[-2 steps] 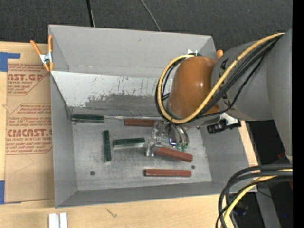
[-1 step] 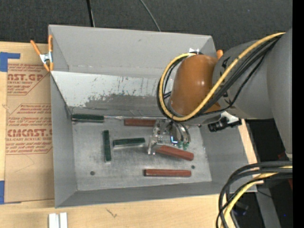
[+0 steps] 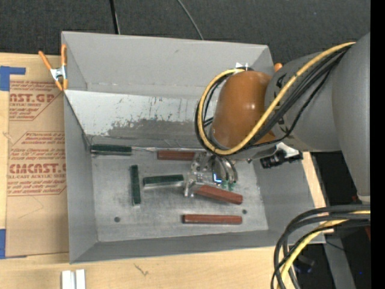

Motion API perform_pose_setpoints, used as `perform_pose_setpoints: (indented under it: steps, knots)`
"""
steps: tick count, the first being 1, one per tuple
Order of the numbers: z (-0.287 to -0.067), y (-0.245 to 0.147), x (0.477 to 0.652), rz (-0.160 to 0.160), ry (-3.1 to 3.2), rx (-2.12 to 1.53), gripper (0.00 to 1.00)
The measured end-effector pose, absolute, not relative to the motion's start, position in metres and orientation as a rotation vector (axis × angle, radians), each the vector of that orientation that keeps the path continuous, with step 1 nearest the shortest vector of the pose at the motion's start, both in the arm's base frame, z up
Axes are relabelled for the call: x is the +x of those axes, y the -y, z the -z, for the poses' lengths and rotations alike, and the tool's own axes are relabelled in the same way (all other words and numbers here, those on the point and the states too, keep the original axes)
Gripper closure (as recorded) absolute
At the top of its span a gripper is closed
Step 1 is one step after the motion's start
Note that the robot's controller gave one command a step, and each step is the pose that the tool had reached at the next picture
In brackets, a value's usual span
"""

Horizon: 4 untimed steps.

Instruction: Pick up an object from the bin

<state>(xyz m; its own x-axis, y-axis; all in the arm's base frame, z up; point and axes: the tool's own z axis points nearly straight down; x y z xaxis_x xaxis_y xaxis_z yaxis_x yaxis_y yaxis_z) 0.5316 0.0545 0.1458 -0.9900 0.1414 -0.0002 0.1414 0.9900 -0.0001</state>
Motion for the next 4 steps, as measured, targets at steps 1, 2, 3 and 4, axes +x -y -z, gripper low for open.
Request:
perform_pose_setpoints:
  steps: [1, 2, 3, 4]
  knots:
    - [-0.146, -0.055, 0.532, 0.000, -3.134, 0.207, 1.00]
    - [-0.137, -0.055, 0.540, 0.001, -3.134, 0.194, 1.00]
    - [-0.127, -0.052, 0.541, 0.001, -3.135, 0.198, 1.00]
    - [-0.133, -0.054, 0.548, 0.000, -3.136, 0.201, 1.00]
